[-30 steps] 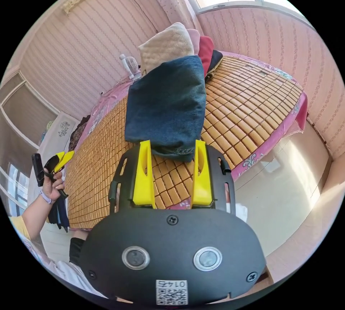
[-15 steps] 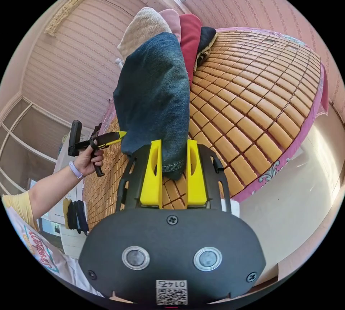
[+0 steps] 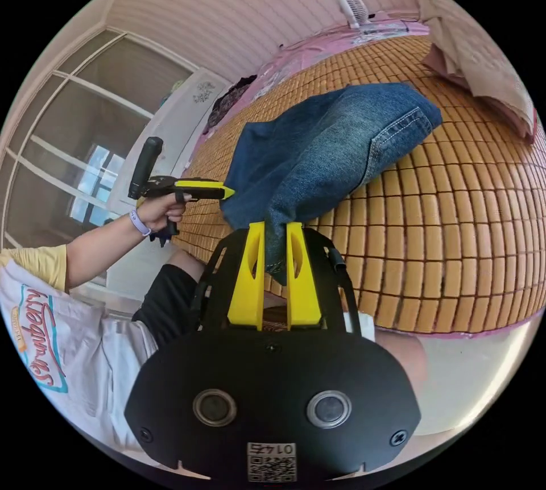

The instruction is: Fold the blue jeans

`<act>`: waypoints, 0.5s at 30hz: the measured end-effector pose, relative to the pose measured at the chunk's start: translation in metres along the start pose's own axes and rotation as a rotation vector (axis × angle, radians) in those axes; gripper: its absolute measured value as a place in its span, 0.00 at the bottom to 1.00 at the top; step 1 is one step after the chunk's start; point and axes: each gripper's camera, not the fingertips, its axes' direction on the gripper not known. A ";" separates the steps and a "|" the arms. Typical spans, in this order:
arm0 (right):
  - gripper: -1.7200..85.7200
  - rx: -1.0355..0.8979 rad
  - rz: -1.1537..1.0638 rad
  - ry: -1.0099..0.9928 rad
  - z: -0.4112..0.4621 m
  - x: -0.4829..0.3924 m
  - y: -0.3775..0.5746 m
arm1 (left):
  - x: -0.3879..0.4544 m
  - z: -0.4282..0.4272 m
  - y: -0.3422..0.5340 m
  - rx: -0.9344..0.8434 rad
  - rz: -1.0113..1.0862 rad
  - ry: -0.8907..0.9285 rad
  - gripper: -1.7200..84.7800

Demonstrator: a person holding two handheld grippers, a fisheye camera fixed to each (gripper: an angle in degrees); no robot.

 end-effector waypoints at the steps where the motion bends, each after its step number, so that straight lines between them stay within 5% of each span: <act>1: 0.09 -0.053 -0.050 -0.020 0.021 -0.021 -0.004 | -0.012 -0.012 0.014 0.031 -0.039 0.004 0.02; 8: 0.19 -0.293 -0.251 -0.115 0.124 -0.132 -0.014 | -0.074 -0.136 0.135 0.353 -0.164 0.008 0.02; 15: 0.20 -0.119 -0.569 -0.035 0.087 -0.200 0.003 | -0.051 -0.144 0.141 0.473 0.024 0.221 0.01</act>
